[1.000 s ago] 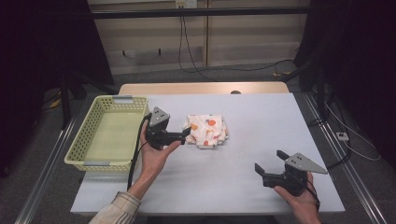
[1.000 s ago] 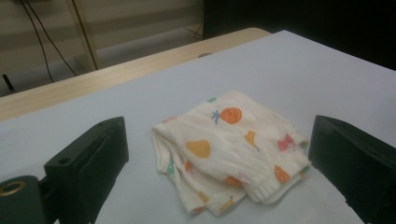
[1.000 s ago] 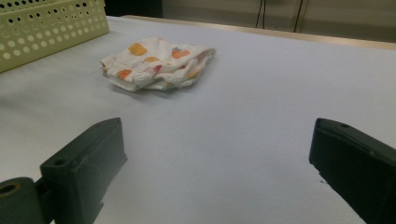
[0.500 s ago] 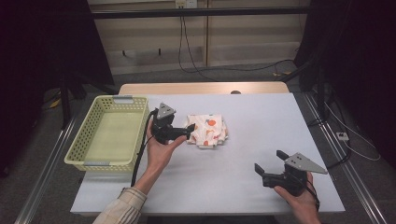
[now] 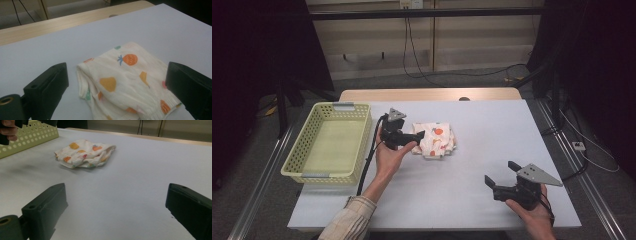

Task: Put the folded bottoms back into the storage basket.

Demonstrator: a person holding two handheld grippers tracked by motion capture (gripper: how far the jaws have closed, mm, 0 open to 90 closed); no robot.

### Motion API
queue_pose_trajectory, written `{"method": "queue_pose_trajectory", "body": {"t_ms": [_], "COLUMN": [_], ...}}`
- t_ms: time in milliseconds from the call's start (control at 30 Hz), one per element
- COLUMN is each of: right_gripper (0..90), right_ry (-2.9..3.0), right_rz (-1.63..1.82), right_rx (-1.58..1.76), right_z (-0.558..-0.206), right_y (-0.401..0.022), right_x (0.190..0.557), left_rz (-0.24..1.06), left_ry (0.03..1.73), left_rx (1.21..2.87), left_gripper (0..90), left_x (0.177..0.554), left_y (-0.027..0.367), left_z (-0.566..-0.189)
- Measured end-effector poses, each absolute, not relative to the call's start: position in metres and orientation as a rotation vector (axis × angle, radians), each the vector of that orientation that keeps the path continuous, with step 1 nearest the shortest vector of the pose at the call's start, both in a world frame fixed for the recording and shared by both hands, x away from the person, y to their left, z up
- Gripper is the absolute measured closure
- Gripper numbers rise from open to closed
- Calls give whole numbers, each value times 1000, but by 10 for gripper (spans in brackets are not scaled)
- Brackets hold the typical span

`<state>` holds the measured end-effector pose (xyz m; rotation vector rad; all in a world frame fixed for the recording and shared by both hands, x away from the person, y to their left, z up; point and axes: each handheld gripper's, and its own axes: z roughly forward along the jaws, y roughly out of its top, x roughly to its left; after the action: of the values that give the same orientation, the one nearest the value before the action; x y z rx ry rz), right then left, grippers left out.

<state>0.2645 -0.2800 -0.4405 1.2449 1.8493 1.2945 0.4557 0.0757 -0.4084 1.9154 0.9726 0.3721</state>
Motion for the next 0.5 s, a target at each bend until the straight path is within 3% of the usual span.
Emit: {"method": "queue_pose_trajectory", "body": {"t_ms": [500], "right_gripper": [32], "right_ry": [1855], "right_rz": [1297], "right_rx": [1252], "right_z": [-441], "right_y": [-280], "right_x": [265], "left_rz": [333], "left_ry": [1054], "left_rx": [1941], "left_gripper": [75], "left_x": [475], "left_y": [73], "left_z": [-425]}}
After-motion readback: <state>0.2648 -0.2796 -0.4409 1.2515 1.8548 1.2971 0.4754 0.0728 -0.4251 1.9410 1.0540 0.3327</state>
